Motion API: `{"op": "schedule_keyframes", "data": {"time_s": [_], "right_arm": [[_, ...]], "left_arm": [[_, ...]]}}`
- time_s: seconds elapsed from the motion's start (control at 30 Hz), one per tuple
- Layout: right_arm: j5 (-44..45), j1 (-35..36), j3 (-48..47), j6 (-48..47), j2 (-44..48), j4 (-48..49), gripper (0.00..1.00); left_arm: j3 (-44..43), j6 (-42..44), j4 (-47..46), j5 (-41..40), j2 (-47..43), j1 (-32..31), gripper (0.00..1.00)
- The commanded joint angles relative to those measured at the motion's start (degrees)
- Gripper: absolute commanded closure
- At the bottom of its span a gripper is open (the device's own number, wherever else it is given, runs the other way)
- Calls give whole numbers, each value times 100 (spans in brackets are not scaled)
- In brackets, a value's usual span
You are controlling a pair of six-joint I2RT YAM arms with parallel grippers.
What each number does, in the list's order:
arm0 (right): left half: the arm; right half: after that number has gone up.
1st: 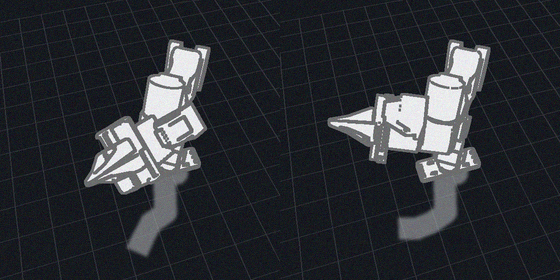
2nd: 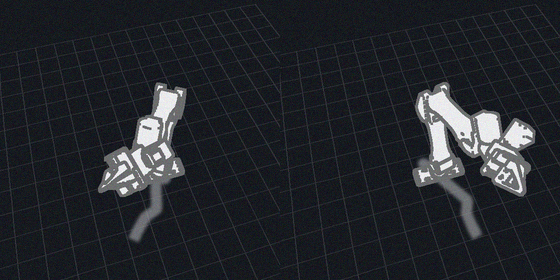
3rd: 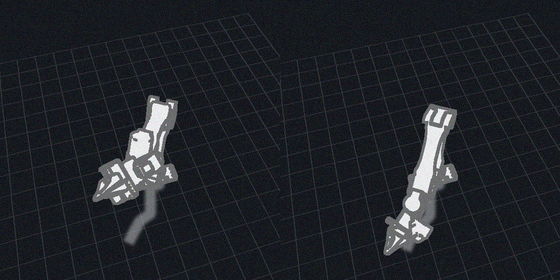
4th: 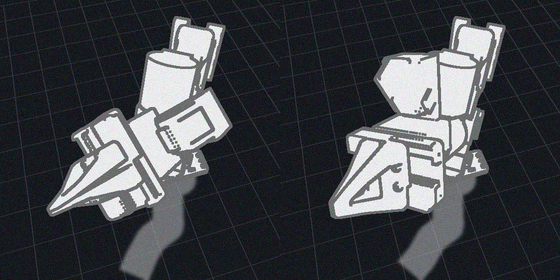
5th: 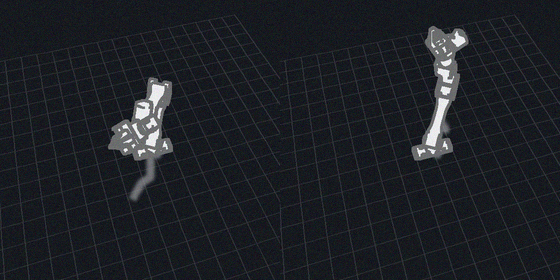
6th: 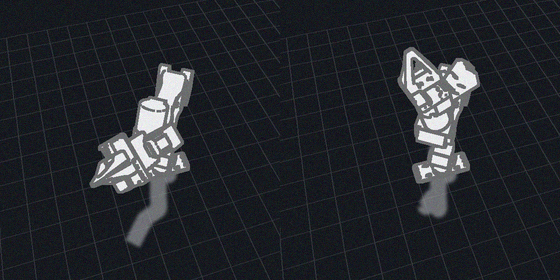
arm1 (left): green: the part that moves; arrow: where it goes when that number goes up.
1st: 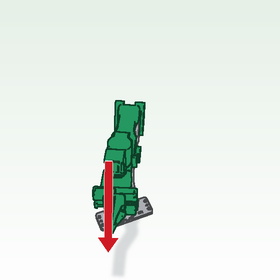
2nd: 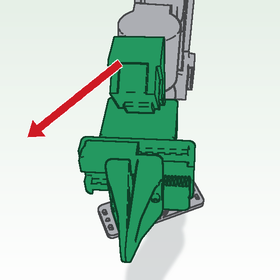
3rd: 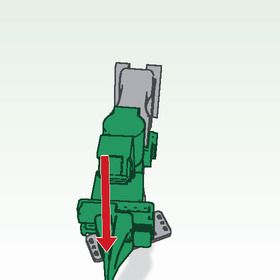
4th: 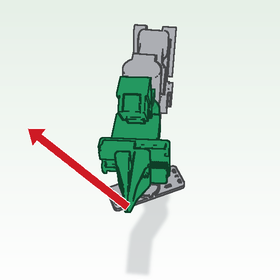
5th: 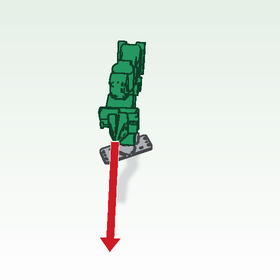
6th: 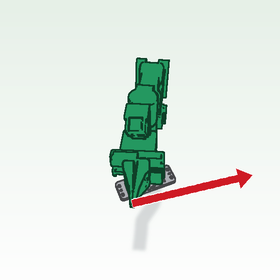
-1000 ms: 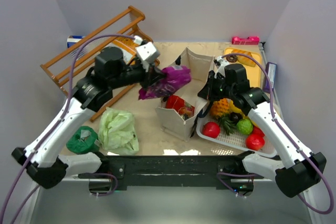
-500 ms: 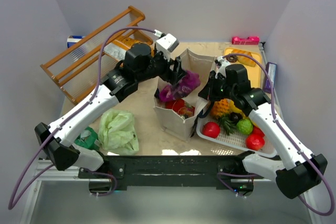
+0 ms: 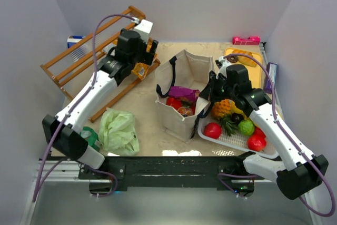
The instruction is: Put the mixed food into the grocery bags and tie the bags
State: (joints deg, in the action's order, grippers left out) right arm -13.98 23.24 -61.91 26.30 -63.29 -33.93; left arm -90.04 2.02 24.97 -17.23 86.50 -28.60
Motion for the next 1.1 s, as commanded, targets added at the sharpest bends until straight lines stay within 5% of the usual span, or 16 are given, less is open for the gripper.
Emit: {"op": "schedule_keyframes", "data": {"time_s": [0.0, 0.13, 0.37, 0.47, 0.83, 1.07], "right_arm": [[-132, 5, -278, -82, 238, 458, 96], [-132, 5, -269, -99, 238, 458, 96], [-123, 13, -278, -126, 212, 458, 95], [-184, 13, -269, -126, 159, 484, 95], [-246, 13, -304, -134, 27, 546, 95], [-237, 5, -295, -126, 9, 546, 95]], "left_arm": [[-23, 975, 131, -1520, 639, 38, 4], [-215, 958, 69, -1028, 1035, 328, 14], [-137, 1344, -255, -1528, 1580, 460, 18], [-128, 1353, -308, -1459, 1764, 618, 30], [-154, 1266, -431, -931, 2090, 1040, 39], [-93, 1152, -397, -826, 2047, 1111, 69]]}}
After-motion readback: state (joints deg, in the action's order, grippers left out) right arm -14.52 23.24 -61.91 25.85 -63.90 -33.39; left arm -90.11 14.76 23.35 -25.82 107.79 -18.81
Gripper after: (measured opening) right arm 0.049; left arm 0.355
